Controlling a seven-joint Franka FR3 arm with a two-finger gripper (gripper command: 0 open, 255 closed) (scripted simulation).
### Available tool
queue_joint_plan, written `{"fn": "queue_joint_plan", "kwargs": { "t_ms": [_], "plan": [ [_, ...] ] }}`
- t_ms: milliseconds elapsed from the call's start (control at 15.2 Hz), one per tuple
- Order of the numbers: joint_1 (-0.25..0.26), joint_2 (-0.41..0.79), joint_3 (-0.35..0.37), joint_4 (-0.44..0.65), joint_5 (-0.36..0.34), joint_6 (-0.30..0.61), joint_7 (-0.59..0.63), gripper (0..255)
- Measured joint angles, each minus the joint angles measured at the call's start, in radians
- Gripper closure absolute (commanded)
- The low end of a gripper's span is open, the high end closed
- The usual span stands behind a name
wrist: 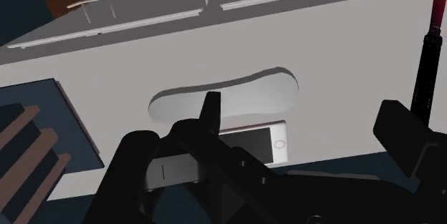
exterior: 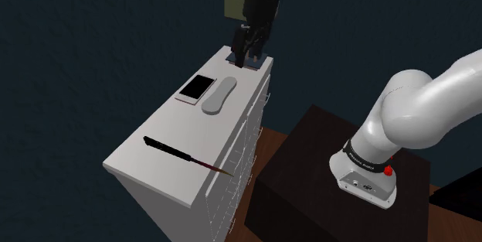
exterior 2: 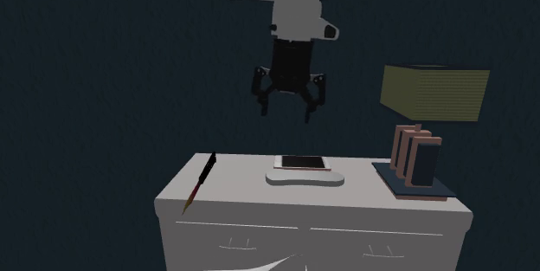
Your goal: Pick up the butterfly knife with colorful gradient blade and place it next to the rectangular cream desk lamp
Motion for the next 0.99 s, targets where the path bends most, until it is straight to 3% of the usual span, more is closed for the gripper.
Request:
{"fn": "queue_joint_plan", "kwargs": {
  "t_ms": [594, 990],
  "plan": [
    [0.044, 0.243, 0.168, 0.059, -0.044, 0.212, 0.125, 0],
    [0.066, 0.437, 0.263, 0.154, -0.156, 0.31, 0.248, 0]
  ]
}}
